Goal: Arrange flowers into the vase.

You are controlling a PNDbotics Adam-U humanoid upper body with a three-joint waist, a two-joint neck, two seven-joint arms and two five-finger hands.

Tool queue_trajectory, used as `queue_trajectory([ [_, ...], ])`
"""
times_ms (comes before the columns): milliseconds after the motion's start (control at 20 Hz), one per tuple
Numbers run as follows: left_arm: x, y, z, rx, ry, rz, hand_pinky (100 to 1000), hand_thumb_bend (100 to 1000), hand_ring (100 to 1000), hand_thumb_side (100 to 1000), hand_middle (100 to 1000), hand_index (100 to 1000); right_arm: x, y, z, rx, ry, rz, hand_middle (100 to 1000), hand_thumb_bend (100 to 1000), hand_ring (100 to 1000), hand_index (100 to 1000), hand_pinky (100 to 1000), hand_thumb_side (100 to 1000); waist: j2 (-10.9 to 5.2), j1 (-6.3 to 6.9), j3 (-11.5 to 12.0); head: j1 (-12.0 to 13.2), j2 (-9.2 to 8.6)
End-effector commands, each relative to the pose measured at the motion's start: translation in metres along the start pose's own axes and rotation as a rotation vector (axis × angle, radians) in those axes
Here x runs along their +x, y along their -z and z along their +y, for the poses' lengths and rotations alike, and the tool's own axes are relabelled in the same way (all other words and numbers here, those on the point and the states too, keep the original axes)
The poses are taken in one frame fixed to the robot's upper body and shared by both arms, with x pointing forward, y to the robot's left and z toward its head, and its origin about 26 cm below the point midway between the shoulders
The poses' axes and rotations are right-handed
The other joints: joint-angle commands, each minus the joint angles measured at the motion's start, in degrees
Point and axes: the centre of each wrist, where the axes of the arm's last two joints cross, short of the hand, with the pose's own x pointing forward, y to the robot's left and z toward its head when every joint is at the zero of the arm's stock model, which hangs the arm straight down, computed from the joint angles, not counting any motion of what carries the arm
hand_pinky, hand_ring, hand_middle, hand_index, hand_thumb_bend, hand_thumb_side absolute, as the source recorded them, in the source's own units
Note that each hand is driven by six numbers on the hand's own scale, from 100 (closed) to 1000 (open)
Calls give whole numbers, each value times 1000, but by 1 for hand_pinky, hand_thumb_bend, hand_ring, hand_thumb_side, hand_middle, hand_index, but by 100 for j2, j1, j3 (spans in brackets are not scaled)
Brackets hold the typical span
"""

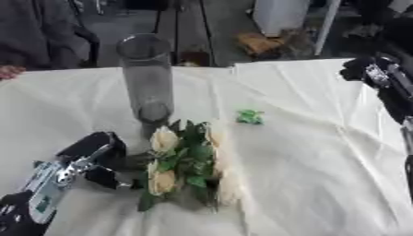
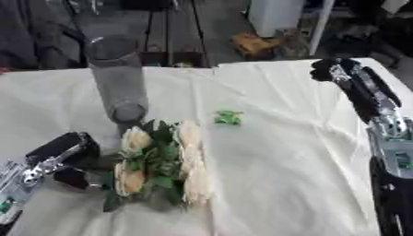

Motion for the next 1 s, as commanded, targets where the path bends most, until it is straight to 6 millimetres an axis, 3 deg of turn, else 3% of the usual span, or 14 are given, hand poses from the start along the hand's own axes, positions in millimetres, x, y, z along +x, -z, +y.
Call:
queue_trajectory([
  [50,0,-1,-15,-44,-46,18,247,798,165,501,206,427,8,6,-8,-5,-25,-27,538,100,753,722,793,819,-12,-23,-2,-13,-4],
  [200,1,-1,-17,-53,-65,21,277,789,202,505,234,435,9,6,-8,-5,-25,-28,538,100,753,722,793,819,-10,-26,2,-17,-2],
  [500,2,-3,-18,-65,-92,24,192,776,100,502,177,417,9,7,-8,-6,-26,-29,538,100,753,722,794,818,-10,-36,10,-22,4],
  [1000,3,-3,-19,-85,-98,35,119,770,100,505,125,402,9,6,-8,-6,-25,-29,538,100,753,722,794,818,-6,-26,-7,-23,6],
])
